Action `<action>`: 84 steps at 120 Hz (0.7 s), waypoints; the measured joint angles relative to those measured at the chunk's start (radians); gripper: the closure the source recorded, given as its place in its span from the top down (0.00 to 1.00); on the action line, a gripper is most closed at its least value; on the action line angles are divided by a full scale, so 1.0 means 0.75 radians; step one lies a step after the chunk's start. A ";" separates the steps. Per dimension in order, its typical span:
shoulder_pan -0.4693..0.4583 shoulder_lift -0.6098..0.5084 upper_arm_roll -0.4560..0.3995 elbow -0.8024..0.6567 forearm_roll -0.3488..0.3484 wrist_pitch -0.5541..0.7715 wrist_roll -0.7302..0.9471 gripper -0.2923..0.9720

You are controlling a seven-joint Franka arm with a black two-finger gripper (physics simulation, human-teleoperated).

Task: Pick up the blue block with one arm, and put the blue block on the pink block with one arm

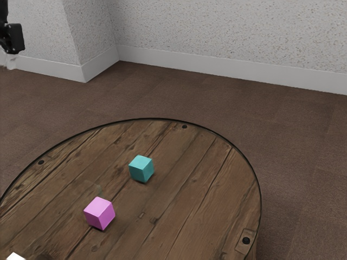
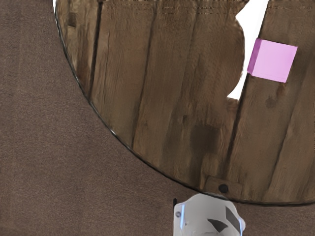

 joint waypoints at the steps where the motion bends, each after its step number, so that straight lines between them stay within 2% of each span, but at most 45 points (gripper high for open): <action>1: 0.000 0.002 0.001 -0.006 0.000 0.027 0.002 0.77; 14: -0.092 0.024 0.006 -0.053 -0.001 0.288 0.026 0.77; 32: -0.180 0.164 -0.007 -0.033 -0.023 0.495 0.055 0.77; 36: -0.111 0.192 -0.093 -0.039 -0.033 0.539 0.061 0.77; 43: 0.082 0.218 -0.300 -0.070 -0.046 0.607 0.068 0.77; 49: 0.187 0.227 -0.379 -0.123 -0.053 0.661 0.068 0.77; 64: 0.323 0.262 -0.419 -0.326 -0.067 0.845 0.057 0.77; 84: 0.322 0.422 -0.418 -0.449 -0.121 1.074 0.035 0.77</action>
